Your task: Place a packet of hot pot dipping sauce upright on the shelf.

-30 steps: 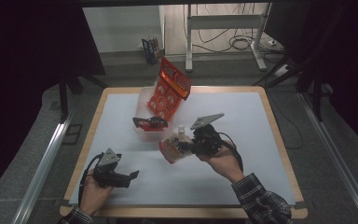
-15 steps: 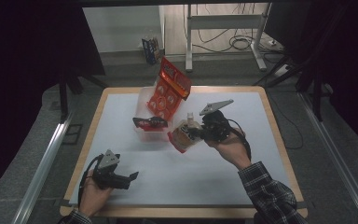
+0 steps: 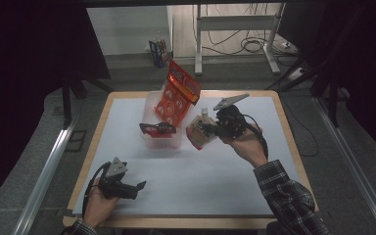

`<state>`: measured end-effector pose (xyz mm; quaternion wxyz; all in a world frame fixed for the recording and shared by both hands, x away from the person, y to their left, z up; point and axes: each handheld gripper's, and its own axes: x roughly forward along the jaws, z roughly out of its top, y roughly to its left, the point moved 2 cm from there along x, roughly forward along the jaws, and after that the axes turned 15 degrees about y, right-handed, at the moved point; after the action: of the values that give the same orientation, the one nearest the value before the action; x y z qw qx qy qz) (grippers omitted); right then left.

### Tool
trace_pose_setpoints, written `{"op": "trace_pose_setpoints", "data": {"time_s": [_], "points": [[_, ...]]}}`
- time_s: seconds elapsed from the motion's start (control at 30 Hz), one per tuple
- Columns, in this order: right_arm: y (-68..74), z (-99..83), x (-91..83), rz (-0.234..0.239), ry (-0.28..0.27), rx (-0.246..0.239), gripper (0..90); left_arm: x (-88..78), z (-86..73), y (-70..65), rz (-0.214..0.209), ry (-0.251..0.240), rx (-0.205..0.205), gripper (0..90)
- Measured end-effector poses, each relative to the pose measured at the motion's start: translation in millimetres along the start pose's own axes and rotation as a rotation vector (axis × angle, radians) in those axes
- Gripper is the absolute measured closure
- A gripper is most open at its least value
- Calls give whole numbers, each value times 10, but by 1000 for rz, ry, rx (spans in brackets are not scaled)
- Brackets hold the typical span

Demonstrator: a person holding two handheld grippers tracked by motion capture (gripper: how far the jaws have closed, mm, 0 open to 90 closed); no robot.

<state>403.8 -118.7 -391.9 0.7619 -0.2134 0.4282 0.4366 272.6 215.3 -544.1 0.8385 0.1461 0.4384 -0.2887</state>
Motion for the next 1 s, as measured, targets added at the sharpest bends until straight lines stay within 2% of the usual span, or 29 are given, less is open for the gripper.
{"op": "trace_pose_setpoints", "data": {"time_s": [0.27, 0.43, 0.57, 0.73, 1.0], "points": [[-68, 198, 197, 6, 80, -50, 880, 4, -3, 4, -3, 5, 2, 0], [-80, 322, 266, -3, 107, -86, 880, 3, -4, 2, -5, 6, 4, 0], [-64, 396, 296, 10, 117, -118, 880, 7, -4, 1, -8, 9, 6, 0], [-64, 457, 306, -4, 130, -134, 879, 14, -3, -5, -9, 10, 7, 0], [-33, 523, 343, 0, 100, -149, 879, 22, -2, -9, -10, 17, 11, 0]]}}
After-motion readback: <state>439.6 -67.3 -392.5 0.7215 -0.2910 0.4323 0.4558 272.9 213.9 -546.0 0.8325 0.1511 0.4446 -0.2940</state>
